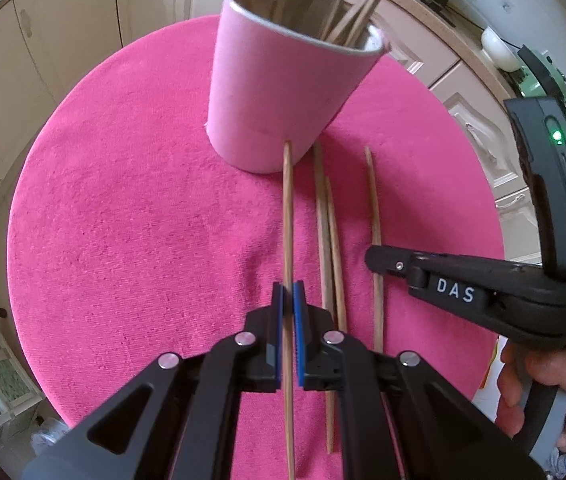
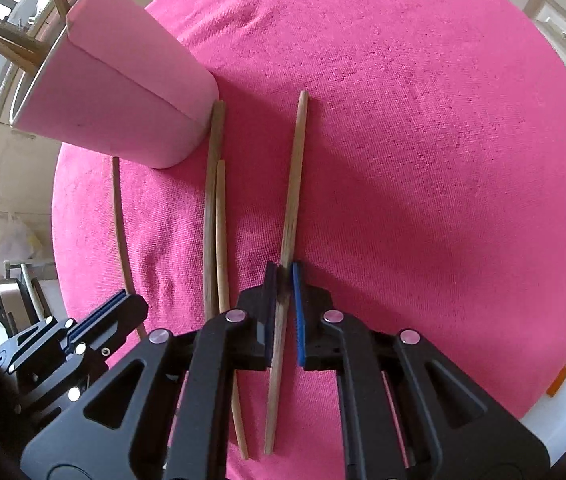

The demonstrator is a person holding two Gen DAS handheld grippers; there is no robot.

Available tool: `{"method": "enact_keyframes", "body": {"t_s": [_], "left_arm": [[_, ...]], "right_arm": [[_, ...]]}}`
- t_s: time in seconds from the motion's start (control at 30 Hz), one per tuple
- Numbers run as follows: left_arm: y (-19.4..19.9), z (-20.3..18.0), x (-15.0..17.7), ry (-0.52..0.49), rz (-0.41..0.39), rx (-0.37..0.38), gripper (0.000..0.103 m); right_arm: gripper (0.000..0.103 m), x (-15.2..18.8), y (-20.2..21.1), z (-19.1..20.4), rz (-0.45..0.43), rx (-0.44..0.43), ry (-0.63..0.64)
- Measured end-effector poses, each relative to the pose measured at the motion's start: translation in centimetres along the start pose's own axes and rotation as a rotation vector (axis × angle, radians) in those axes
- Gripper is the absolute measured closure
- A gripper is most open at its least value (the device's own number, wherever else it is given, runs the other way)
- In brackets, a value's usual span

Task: Organize utensils
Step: 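Lift the chopsticks upright with both tools and lower them into the cup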

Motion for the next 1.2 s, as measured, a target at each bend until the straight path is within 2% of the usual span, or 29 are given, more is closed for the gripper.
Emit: {"method": "enact_keyframes", "body": {"t_s": [0.23,0.37,0.47,0.63,0.9,1.2], "left_arm": [[1.6,-1.6,-0.5,-0.043,-0.058,0.027,0.098],[3.4,-2.9,-1.0,-0.076,-0.125,0.055,0.098],[5.5,-4.2,-1.5,-0.107,-0.209,0.103,0.098],[8.4,-5.3,-2.5,-0.123,-0.321,0.122,0.098],[14.3,-4.9,-5.4,-0.098,-0.522,0.120,0.098],[20.9,-3.9,-9.7,-0.037,-0.712,0.107,0.098]], "right_arm": [[0.097,0.5,2.8,-1.0,-0.072,-0.086,0.006],[0.097,0.4,5.6,-0.9,-0.135,-0.133,0.033],[0.097,0.5,8.1,-0.7,-0.184,-0.169,0.064],[0.097,0.3,11.7,0.1,-0.258,-0.203,0.117],[0.097,-1.1,16.0,2.3,-0.351,-0.235,0.187],[0.097,-3.6,21.5,5.3,-0.435,-0.247,0.290]]}}
Point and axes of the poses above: each gripper's, at about its wrist camera, not at the fingertips, and y roughly against the way its jaws point, z to its left, x to its underside, the point moved 10 cm from there along -y, roughly the way its jaws point, and after that the axes turned 4 degrees about z, right-handed, at the moved point
